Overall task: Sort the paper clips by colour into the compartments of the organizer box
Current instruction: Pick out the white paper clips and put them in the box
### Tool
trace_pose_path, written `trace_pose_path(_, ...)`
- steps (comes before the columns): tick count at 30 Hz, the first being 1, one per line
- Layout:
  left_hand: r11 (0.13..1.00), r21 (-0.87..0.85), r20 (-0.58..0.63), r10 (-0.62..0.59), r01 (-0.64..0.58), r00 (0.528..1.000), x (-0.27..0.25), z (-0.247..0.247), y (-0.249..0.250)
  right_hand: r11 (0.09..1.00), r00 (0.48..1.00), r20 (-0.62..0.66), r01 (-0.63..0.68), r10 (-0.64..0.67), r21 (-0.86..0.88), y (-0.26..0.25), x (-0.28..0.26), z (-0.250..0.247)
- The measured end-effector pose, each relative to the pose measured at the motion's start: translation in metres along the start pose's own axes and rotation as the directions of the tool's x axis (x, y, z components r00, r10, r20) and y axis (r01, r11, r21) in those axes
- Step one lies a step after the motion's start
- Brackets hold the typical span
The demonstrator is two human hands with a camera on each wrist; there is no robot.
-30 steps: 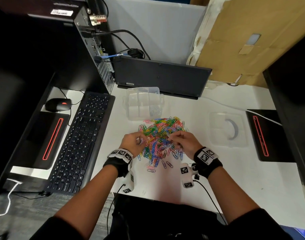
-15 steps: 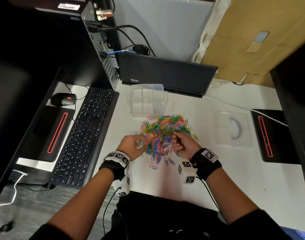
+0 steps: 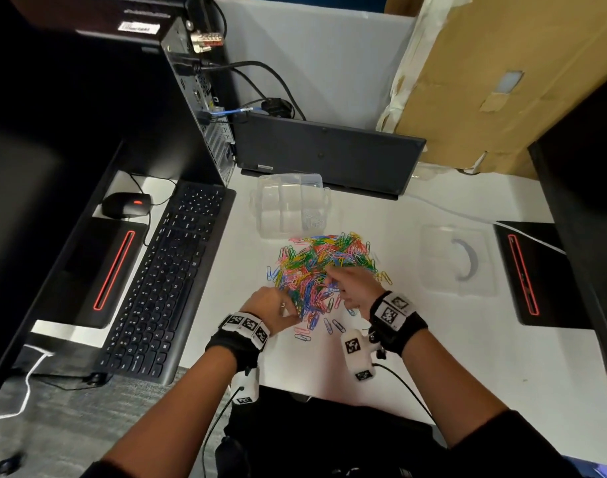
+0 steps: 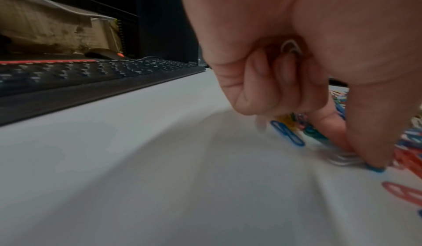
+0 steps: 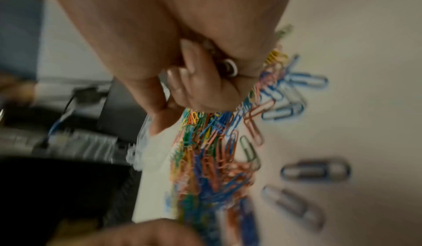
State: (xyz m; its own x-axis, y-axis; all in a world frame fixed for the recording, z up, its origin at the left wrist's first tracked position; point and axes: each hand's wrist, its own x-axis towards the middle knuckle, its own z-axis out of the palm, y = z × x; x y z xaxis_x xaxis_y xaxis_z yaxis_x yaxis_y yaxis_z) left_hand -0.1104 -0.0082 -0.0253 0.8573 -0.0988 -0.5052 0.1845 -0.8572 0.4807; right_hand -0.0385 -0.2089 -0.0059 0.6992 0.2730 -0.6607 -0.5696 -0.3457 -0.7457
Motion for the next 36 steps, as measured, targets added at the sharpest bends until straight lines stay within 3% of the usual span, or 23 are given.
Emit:
trace_pose_path(1, 1.0, -0.014, -0.008, -0.001, 0.001, 1.0, -0.001, 0.0, -0.003, 0.96, 0.989, 0.011, 0.143, -0.144, -0.242, -0.001, 0.002, 0.004)
trace_pose_path(2, 0.999, -0.034, -0.021, -0.004, 0.003, 1.0, -0.002, -0.001, -0.005, 0.859, 0.957, 0.053, 0.281, -0.287, -0.427, -0.002, 0.004, 0.008)
trace_pose_path(5, 0.997, -0.071, -0.068, -0.023, 0.018, 0.997, -0.007, -0.003, -0.012, 0.634, 0.845, 0.158, 0.495, -0.511, -0.595, -0.009, 0.011, 0.024)
trace_pose_path(12, 0.954, -0.296, -0.19, -0.107, 0.047, 0.976, -0.01, -0.011, -0.032, 0.438, 0.856, 0.255, 0.46, -0.45, -0.772, -0.02, 0.037, 0.055)
trace_pose_path(15, 0.953, -0.296, -0.218, -0.132, 0.063, 0.967, -0.009, -0.016, -0.031, 0.44, 0.869, 0.25, 0.441, -0.427, -0.782, -0.019, 0.041, 0.052)
trace_pose_path(17, 0.955, -0.292, -0.216, -0.121, 0.054, 0.969, -0.007, -0.017, -0.033, 0.51, 0.869, 0.241, 0.455, -0.432, -0.73, -0.018, 0.041, 0.045)
trace_pose_path(20, 0.95, -0.311, -0.201, -0.094, 0.027, 0.975, -0.003, -0.016, -0.031, 0.701, 0.883, 0.161, 0.451, -0.441, -0.552, -0.019, 0.039, 0.03)
trace_pose_path(23, 0.921, -0.39, -0.182, -0.071, -0.006, 0.981, 0.0, -0.017, -0.022, 0.962, 0.968, 0.153, 0.224, -0.201, -0.156, -0.024, 0.027, 0.017)
trace_pose_path(24, 0.911, -0.413, -0.162, -0.071, -0.002, 0.984, 0.001, -0.016, -0.02, 0.99, 0.972, 0.187, 0.14, -0.141, 0.016, -0.025, 0.022, 0.013)
trace_pose_path(26, 0.903, -0.429, -0.107, -0.07, 0.018, 0.992, 0.006, -0.015, -0.019, 0.971, 0.976, 0.199, 0.045, -0.093, 0.233, -0.021, 0.013, 0.008)
trace_pose_path(30, 0.883, -0.468, -0.091, -0.066, 0.016, 0.994, 0.011, -0.02, -0.014, 0.9, 0.987, 0.156, -0.039, -0.033, 0.435, -0.009, 0.009, 0.008)
trace_pose_path(36, 0.896, -0.438, -0.177, -0.014, -0.066, 0.984, 0.009, -0.022, -0.01, 0.819, 0.977, 0.202, -0.167, 0.064, 0.549, -0.008, 0.009, 0.015)
